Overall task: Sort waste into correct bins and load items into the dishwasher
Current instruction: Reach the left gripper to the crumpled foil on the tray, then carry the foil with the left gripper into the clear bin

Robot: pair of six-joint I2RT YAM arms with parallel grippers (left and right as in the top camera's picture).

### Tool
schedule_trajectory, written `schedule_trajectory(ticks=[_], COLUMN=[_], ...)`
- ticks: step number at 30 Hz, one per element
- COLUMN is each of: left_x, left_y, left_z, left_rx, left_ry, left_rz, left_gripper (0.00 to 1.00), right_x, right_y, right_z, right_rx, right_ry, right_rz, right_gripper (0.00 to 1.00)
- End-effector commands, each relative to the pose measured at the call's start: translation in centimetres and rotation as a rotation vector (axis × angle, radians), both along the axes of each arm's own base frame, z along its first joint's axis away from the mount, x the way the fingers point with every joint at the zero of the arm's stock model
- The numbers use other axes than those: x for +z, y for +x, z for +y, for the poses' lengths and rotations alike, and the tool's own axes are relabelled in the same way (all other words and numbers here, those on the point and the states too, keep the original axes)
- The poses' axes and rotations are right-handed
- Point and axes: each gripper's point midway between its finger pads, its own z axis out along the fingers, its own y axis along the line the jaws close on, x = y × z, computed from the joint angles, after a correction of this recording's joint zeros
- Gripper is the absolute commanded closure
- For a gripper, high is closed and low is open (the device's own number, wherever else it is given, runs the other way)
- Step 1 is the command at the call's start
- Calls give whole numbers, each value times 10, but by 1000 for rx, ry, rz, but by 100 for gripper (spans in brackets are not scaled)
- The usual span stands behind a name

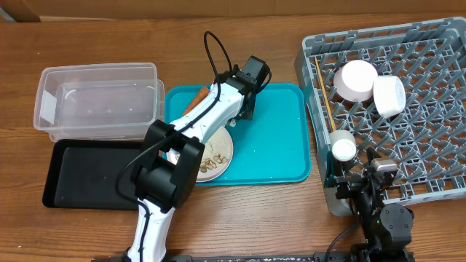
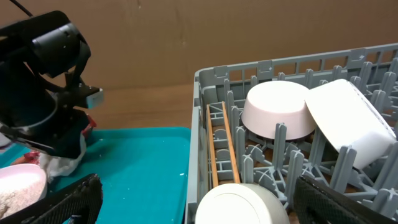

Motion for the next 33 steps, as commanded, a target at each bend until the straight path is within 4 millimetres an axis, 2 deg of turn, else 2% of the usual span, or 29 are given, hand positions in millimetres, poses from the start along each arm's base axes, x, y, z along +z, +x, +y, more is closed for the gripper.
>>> schedule_trajectory(ticks=[1, 5, 6, 8, 9, 12, 14, 19, 21, 23, 24, 27, 28, 30, 32, 33], left_x=[66, 132, 156, 176, 181, 191, 193, 184, 174, 166, 164, 170, 180, 192, 197, 197], left_y=[16, 11, 5, -6, -13, -30, -31, -17, -1, 13, 16, 25, 31, 36, 38, 37], left_z=[-5, -5, 1, 18, 29, 83, 117, 189, 203, 206, 207, 203, 189, 164, 134, 122], left_rx=[98, 121, 125, 166, 209, 379, 463, 619, 600, 561, 551, 529, 480, 398, 288, 242], left_ry=[-74, -170, -197, -196, -189, -106, -56, -49, -115, -190, -211, -283, -335, -386, -387, -373], left_rz=[-124, -183, -208, -214, -207, -192, -189, -175, -162, -146, -142, -166, -178, -192, -203, -203], left_gripper=[96, 96, 96, 96, 96, 96, 96, 96, 95, 78, 66, 50, 43, 35, 12, 11], right_x=[2, 2, 2, 2, 2, 2, 2, 2, 2, 2, 2, 2, 2, 2, 2, 2], right_y=[0, 0, 0, 0, 0, 0, 0, 0, 0, 0, 0, 0, 0, 0, 0, 0], right_z=[-2, -2, -2, -2, -2, -2, -2, -2, -2, -2, -2, -2, -2, -2, -2, -2], right_rx=[-6, -6, -6, -6, -6, -6, -6, -6, -6, -6, -6, -6, -6, -6, -6, -6], right_ry=[-2, -3, -3, -3, -3, -3, -3, -3, -2, -3, -3, -3, -3, -3, -3, -3], right_rz=[-14, -15, -14, -14, -14, -14, -14, -14, -14, -14, -14, -14, -14, -14, -14, -14], right_gripper=[0, 0, 0, 0, 0, 0, 0, 0, 0, 0, 0, 0, 0, 0, 0, 0])
